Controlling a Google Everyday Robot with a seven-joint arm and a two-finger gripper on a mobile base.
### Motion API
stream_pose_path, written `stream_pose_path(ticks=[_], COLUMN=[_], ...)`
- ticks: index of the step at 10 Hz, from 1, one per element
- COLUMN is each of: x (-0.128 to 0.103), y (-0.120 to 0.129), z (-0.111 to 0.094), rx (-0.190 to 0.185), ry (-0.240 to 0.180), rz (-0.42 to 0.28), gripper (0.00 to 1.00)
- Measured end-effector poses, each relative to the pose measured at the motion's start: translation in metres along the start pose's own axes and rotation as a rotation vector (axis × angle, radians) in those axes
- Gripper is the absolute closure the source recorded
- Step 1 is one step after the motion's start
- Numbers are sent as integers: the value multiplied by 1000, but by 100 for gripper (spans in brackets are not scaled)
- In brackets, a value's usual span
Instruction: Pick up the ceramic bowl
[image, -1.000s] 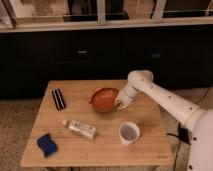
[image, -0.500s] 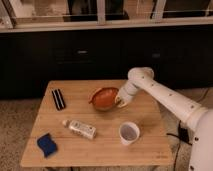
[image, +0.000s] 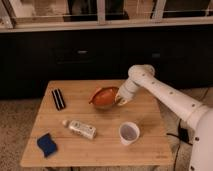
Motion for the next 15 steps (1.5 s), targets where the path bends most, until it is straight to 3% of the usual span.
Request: stream_pose_path(ticks=[15], x=[-1], y=[-14], z=[-21], rx=[4], ry=[2], rz=[-11], gripper=[100])
